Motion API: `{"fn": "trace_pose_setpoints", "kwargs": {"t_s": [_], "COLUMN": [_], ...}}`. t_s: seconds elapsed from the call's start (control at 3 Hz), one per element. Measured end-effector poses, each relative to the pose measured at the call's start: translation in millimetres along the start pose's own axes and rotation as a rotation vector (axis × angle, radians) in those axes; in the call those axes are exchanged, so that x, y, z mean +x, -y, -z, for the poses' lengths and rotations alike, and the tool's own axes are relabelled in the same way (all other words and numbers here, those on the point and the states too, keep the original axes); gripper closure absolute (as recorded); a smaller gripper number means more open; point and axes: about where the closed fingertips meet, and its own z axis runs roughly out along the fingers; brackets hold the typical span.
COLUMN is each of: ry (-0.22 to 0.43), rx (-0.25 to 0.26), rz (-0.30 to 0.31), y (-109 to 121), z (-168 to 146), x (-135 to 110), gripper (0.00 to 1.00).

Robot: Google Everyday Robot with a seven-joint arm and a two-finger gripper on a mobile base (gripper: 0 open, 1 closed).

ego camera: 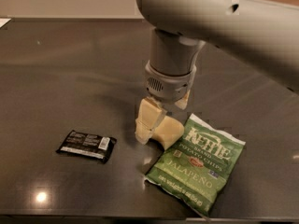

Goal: Move sponge near green jalapeno chip bag

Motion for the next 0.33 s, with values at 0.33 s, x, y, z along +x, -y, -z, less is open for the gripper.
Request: {"fn": "trace_pose_setpoints", "kwargs": {"t_s": [0.33], "ry": [0.000], "rx": [0.000], "rz": [0.000], "y": [0.0], "z": [0.0], "x": [0.0], "gripper": [0.00]}}
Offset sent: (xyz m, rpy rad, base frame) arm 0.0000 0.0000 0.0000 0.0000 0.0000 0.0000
